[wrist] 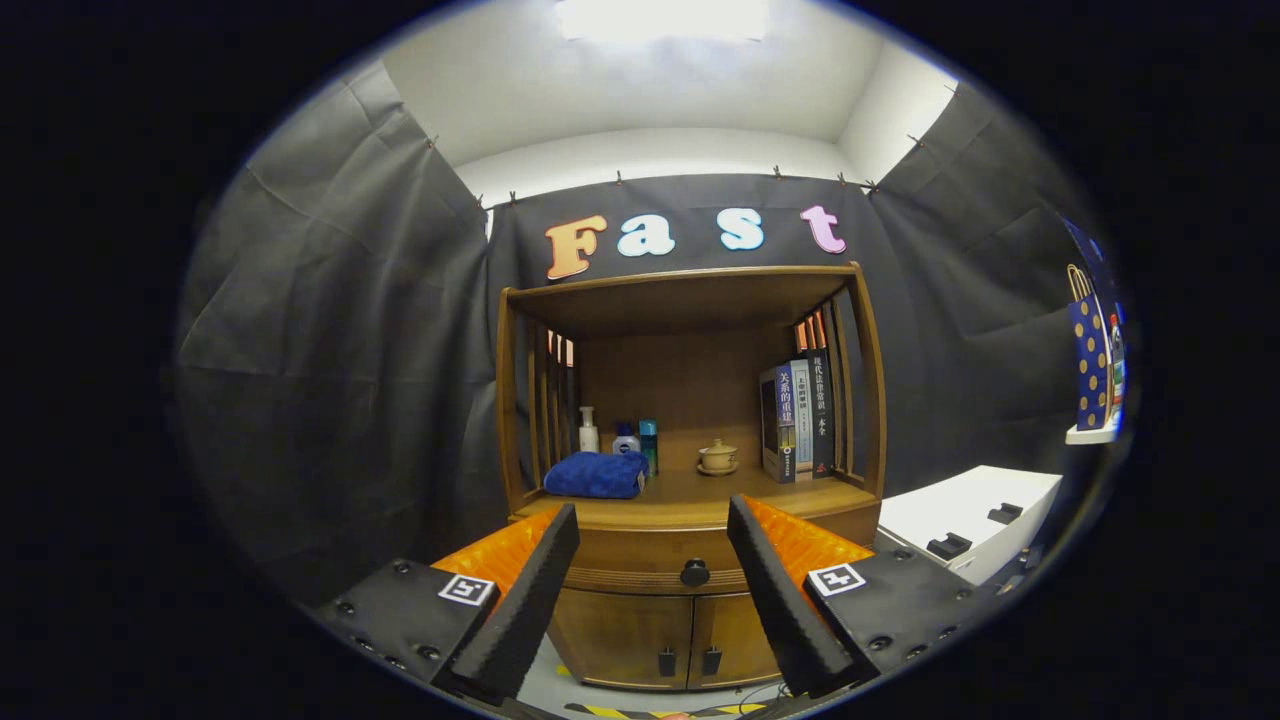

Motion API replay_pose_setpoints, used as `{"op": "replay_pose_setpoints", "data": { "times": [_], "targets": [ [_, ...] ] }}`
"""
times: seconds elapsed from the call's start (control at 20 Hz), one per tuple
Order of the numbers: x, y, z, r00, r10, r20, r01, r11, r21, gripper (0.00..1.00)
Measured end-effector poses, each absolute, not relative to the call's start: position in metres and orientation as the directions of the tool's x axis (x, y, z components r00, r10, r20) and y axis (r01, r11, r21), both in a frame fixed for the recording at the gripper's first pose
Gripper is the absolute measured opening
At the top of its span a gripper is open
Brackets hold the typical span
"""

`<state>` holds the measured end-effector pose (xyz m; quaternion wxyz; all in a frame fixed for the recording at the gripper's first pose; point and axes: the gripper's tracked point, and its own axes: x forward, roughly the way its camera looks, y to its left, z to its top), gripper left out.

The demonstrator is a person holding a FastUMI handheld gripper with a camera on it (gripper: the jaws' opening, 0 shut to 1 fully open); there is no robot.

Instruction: Pull open the drawer, take out the items inside it, and place them on the countertop above the cabinet.

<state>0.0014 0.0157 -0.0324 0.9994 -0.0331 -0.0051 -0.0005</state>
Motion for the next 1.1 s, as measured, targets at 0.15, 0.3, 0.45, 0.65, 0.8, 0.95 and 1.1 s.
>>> {"op": "replay_pose_setpoints", "data": {
  "times": [0.15, 0.3, 0.45, 0.65, 0.8, 0.95, 1.1],
  "targets": [
    [0.021, 0.011, -0.044, 1.0, -0.006, 0.01, 0.007, 0.998, -0.069, 0.98],
    [0.053, -0.012, -0.062, 0.998, -0.057, 0.023, 0.06, 0.99, -0.131, 0.98],
    [0.099, -0.037, -0.104, 0.994, -0.108, -0.034, 0.102, 0.985, -0.14, 0.99],
    [0.156, -0.068, -0.174, 0.983, -0.124, -0.134, 0.112, 0.989, -0.093, 0.99],
    [0.179, -0.083, -0.209, 0.97, -0.139, -0.197, 0.128, 0.989, -0.068, 0.98],
    [0.185, -0.084, -0.229, 0.965, -0.138, -0.222, 0.126, 0.99, -0.067, 0.94],
    [0.196, -0.084, -0.244, 0.958, -0.128, -0.255, 0.105, 0.989, -0.101, 0.9]
  ]
}}
